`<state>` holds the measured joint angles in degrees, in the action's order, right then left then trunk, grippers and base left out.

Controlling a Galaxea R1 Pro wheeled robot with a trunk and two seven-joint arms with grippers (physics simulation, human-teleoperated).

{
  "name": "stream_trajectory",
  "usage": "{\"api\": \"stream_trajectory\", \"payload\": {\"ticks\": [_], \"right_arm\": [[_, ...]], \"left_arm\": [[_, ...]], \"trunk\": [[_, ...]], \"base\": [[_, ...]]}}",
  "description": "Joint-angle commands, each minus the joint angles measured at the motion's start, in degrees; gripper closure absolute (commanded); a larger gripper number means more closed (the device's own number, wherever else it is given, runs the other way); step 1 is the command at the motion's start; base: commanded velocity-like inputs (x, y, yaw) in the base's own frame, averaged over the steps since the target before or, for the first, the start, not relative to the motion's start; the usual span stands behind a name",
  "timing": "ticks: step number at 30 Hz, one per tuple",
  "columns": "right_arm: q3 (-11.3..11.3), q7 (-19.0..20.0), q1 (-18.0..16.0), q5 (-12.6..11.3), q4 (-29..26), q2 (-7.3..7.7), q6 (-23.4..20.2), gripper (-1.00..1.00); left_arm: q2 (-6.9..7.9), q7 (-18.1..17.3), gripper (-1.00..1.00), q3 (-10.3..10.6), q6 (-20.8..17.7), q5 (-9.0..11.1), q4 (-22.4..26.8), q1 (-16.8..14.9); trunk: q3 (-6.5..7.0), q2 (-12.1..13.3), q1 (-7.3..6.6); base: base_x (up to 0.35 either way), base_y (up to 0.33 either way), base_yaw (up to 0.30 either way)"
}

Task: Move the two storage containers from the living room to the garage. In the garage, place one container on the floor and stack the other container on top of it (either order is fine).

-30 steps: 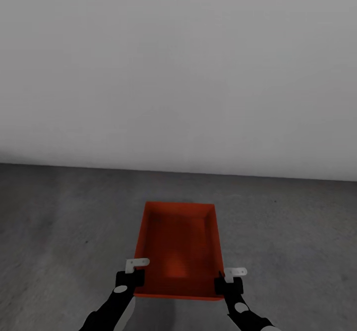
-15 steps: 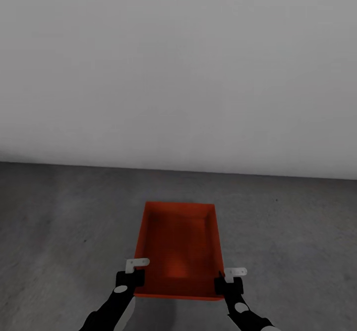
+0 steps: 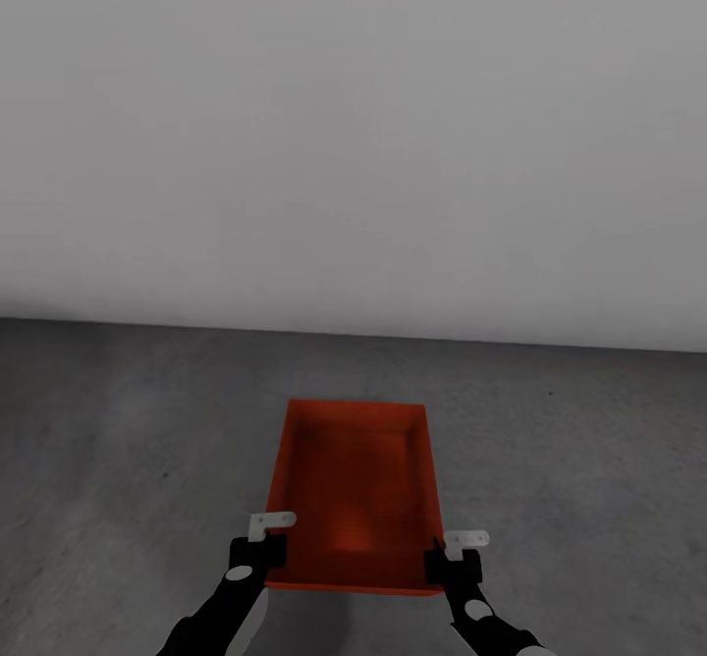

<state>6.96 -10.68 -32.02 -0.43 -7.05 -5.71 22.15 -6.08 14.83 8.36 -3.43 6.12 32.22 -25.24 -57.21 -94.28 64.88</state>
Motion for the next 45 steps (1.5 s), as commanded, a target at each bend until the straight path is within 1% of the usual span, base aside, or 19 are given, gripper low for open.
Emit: {"api": "stream_trajectory", "payload": {"ticks": [1,45], "right_arm": [[-1.43,-0.31,-0.05,1.16,-1.12,-0.22,3.52,1.0],[-1.43,-0.31,-0.04,1.14,-1.12,-0.19,3.49,1.0]], "left_arm": [[0.02,0.55,1.0,0.29,-0.26,1.18,0.03,0.02],[0.02,0.55,1.0,0.35,-0.26,1.18,0.03,0.04]], "trunk": [[-0.22,-0.43,0.22],[-8.12,-18.08,9.88]], "base": [[0.0,0.0,0.0],[0.0,0.0,0.0]]}}
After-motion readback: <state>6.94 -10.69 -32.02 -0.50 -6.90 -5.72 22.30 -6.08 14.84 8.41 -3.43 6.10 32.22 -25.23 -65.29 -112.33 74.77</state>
